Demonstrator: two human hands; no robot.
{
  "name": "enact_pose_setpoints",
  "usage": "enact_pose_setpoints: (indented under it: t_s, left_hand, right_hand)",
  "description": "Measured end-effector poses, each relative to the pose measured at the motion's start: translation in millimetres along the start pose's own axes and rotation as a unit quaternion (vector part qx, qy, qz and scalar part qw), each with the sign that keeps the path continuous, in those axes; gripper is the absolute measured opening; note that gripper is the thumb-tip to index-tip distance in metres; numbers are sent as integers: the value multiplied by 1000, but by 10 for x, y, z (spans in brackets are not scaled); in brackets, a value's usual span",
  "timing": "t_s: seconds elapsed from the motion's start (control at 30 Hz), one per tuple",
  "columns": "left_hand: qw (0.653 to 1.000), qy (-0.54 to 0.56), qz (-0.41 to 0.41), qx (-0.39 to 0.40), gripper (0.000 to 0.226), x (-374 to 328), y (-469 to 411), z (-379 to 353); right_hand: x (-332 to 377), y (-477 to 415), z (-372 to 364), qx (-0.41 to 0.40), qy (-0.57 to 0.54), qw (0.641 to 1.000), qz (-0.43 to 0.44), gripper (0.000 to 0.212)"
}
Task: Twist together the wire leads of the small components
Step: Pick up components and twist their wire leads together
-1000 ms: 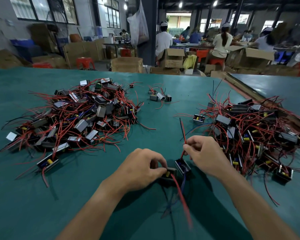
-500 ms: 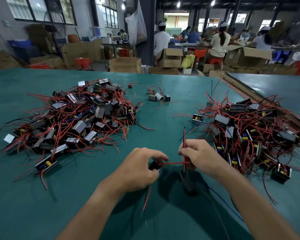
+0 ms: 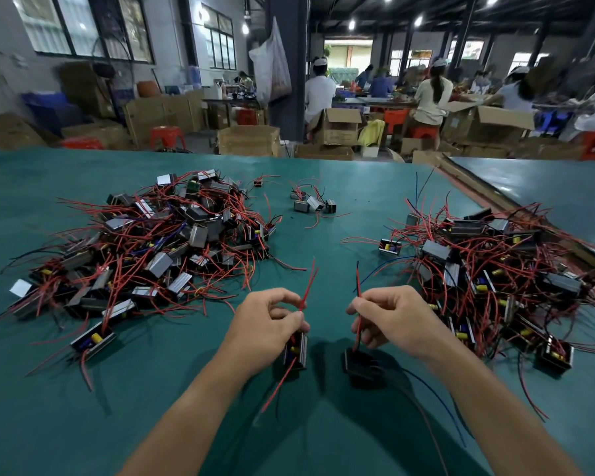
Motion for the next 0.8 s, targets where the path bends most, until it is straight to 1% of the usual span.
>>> enact_pose_setpoints:
  t_s: [0.13, 0.2, 0.23, 0.3, 0.37, 0.5, 0.63, 0.7, 0.8]
  left_hand:
    - [995, 99, 14, 26, 14, -6, -27, -4]
    - [991, 125, 18, 33, 13, -18, -20, -20]
    - [990, 133, 18, 38, 14, -22, -15, -29]
    - [988, 147, 12, 50, 16, -36, 12, -43]
    - [987, 149, 4, 59, 17, -45, 34, -48]
    - [989, 137, -8, 61, 14, -66, 59, -78]
    - [991, 117, -23, 55, 11, -90, 69, -114]
    - [994, 98, -35, 46, 12, -105, 75, -113]
    - [994, 99, -28, 43, 19, -107, 78, -110]
  right_hand:
    - [24, 32, -83, 46, -18, 999, 7, 25]
    - [34, 47, -111, 53, -17, 998, 10, 26]
    - [39, 54, -118, 56, -17, 998, 12, 23]
    - [50, 69, -132, 61, -18, 998, 14, 12]
    - [54, 80, -148, 70, -21, 997, 17, 5]
    - [93, 102, -204, 85, -9, 996, 30, 11]
    - [155, 102, -219, 81, 15, 995, 50, 23]
    - [189, 104, -221, 80, 23, 995, 61, 25]
    - [198, 113, -225, 73, 15, 995, 65, 18]
Point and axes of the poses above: each hand's wrist, its own y-axis away from the middle knuckle, its own z-axis out of the back of the hand, x = y × z, the point moved 4 cm from there along -y, towards the middle knuckle, and after that the axes turned 14 degrees about z, right-handed, at the moved point
